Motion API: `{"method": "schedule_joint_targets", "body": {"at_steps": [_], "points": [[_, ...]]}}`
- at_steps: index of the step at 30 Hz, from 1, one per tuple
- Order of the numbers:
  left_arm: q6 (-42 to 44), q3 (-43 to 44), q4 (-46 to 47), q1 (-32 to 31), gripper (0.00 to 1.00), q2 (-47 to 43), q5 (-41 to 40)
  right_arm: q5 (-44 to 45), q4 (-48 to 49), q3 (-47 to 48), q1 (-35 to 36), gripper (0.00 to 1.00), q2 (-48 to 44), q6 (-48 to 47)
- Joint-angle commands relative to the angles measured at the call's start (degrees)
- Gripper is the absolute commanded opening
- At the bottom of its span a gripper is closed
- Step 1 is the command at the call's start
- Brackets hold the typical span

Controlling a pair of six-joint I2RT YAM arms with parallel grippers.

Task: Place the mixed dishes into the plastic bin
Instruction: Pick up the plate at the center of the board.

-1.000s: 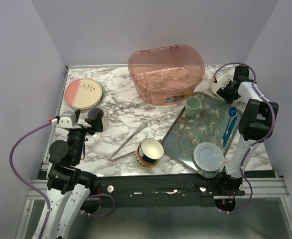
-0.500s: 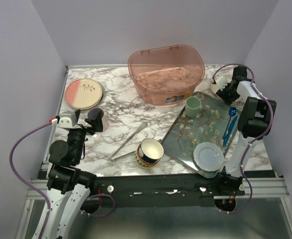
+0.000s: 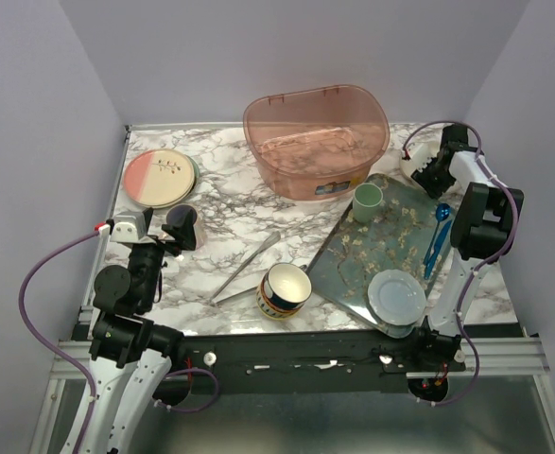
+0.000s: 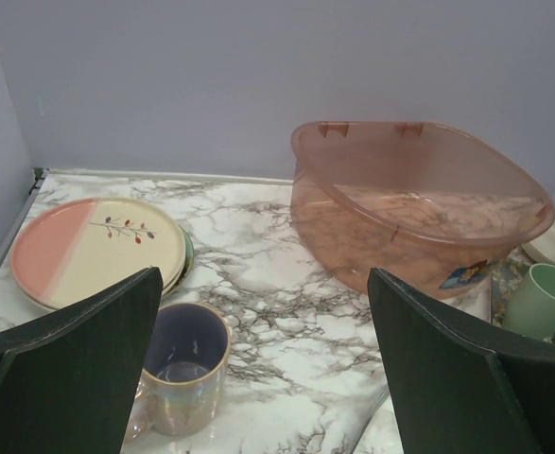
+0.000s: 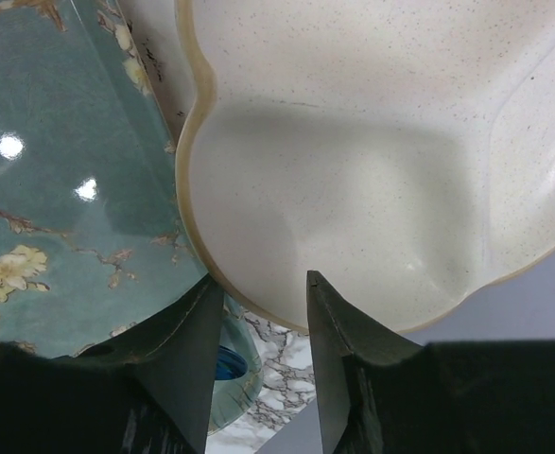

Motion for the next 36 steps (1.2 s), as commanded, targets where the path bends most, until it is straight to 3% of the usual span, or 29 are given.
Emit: {"method": "schedule_joint_targets", "body": {"at_steps": [1, 17, 36], "points": [[0.8, 0.3, 1.3, 0.3, 0.99, 0.3, -0.2, 3.8, 2.8, 2.5, -0.5, 0.46, 1.6, -3.5], [0.8, 0.3, 1.4, 0.5, 0.99, 0.3, -0.1, 4.6, 2.4, 2.6, -0.5, 0.45, 0.5, -7.1], [0.9, 0.2, 1.4, 0.5, 0.99, 0.4, 0.0, 4.1, 0.3, 6.1, -0.5, 0.45, 5.9, -7.7]]}}
